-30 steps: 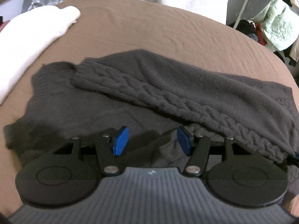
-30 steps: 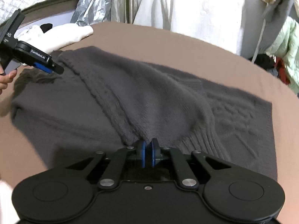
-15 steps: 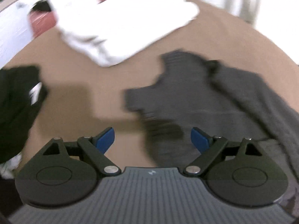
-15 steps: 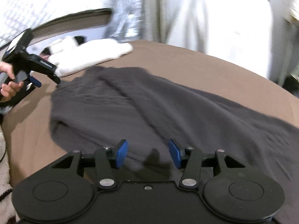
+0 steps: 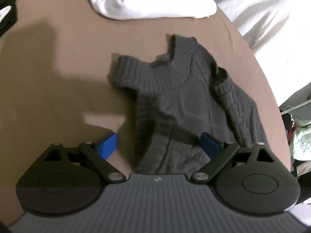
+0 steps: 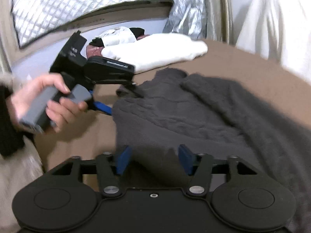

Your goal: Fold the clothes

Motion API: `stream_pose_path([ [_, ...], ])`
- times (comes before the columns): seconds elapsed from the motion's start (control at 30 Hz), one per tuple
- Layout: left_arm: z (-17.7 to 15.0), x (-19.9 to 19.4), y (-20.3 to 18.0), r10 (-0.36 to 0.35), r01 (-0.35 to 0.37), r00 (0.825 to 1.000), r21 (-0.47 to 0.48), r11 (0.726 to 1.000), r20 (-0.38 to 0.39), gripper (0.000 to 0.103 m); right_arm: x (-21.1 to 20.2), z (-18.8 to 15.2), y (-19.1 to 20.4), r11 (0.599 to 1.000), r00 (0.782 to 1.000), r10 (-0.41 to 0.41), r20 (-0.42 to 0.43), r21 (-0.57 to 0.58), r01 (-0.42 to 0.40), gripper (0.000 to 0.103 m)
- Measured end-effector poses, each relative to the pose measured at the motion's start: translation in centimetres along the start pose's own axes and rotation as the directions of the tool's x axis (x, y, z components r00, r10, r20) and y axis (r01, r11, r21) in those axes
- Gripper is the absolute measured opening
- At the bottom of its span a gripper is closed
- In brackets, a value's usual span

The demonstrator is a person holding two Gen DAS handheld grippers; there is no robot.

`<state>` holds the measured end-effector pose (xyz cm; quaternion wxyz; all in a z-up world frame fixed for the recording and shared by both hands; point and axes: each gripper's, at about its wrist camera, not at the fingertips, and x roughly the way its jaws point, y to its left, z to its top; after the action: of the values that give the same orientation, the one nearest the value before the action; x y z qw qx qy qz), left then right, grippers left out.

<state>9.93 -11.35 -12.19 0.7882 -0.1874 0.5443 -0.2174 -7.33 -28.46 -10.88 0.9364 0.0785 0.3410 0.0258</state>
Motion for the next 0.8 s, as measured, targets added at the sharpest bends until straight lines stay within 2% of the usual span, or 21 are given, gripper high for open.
stream_pose_path([
  [0.07,0.0,0.6,-0.6,-0.037,0.036,0.999,0.041,0.999,0.01,0.09,1.5,0.2,-0.8,0.995,0.999,0.015,-0.029,0.104,-0.012,0.066],
  [0.1,-0.2,0.9,-1.1,-0.045,0.045,0.999,0.069,0.997,0.01,0.068,2.4,0.0,-1.1,0.991,0.998,0.015,-0.066,0.133,-0.006,0.066],
  [0.13,-0.4,1.4,-1.7,-0.03,0.03,1.0,0.103,0.994,0.005,0.037,2.8,-0.4,-1.3,0.99,0.996,0.018,-0.082,0.14,-0.007,0.066],
  [0.17,-0.6,1.8,-2.3,-0.005,0.004,1.0,0.144,0.99,0.008,0.027,3.1,-0.8,-1.5,0.989,0.995,0.022,-0.096,0.146,-0.008,0.066],
  [0.2,-0.8,1.8,-2.9,0.012,-0.017,1.0,0.177,0.984,0.027,0.022,3.4,-1.2,-1.7,0.988,0.994,0.027,-0.11,0.152,-0.01,0.066],
  [0.27,-1.4,1.0,-4.2,0.008,-0.027,0.996,0.232,0.972,0.084,0.019,2.3,-1.8,-2.4,0.981,0.996,0.053,-0.066,0.189,-0.04,0.066],
  [0.3,-1.8,0.0,-5.3,-0.013,-0.022,0.993,0.28,0.96,0.12,0.018,1.3,-2.1,-2.8,0.976,0.997,0.067,-0.035,0.211,-0.058,0.066],
  [0.33,-2.1,-1.0,-6.4,-0.035,-0.018,0.987,0.327,0.945,0.155,0.018,0.0,-2.2,-3.4,0.973,0.999,0.047,-0.008,0.228,-0.044,0.066],
  [0.4,-3.2,-3.3,-9.2,-0.132,0.037,0.971,0.417,0.908,0.201,0.017,-2.7,-2.6,-4.7,0.966,0.999,-0.001,0.043,0.26,-0.01,0.066],
  [0.47,-4.8,-5.6,-12.3,-0.249,0.112,0.946,0.508,0.854,0.209,0.017,-5.7,-2.9,-6.8,0.952,0.994,-0.078,0.073,0.301,0.052,0.066],
  [0.57,-9.2,-6.9,-18.1,-0.358,0.206,0.928,0.661,0.722,0.103,0.017,-9.7,-3.8,-10.1,0.93,0.978,-0.191,0.081,0.335,0.154,0.066],
  [0.6,-10.9,-6.5,-19.8,-0.365,0.23,0.93,0.696,0.68,0.049,0.017,-11.0,-4.4,-11.3,0.914,0.97,-0.23,0.076,0.361,0.188,0.066],
  [0.67,-14.8,-4.2,-22.3,-0.322,0.274,0.943,0.739,0.615,-0.082,0.021,-13.1,-5.9,-13.3,0.878,0.957,-0.284,0.057,0.417,0.236,0.066],
  [0.7,-16.7,-3.0,-23.6,-0.295,0.299,0.944,0.757,0.582,-0.146,0.028,-14.0,-6.8,-14.2,0.858,0.951,-0.307,0.047,0.447,0.254,0.066],
  [0.73,-18.5,-1.6,-24.5,-0.255,0.312,0.946,0.774,0.551,-0.199,0.041,-14.5,-7.6,-14.9,0.84,0.946,-0.323,0.037,0.473,0.268,0.066],
  [0.8,-21.9,1.0,-25.0,-0.133,0.3,0.954,0.819,0.489,-0.269,0.046,-15.1,-9.2,-15.9,0.811,0.941,-0.338,0.015,0.512,0.283,0.066],
])
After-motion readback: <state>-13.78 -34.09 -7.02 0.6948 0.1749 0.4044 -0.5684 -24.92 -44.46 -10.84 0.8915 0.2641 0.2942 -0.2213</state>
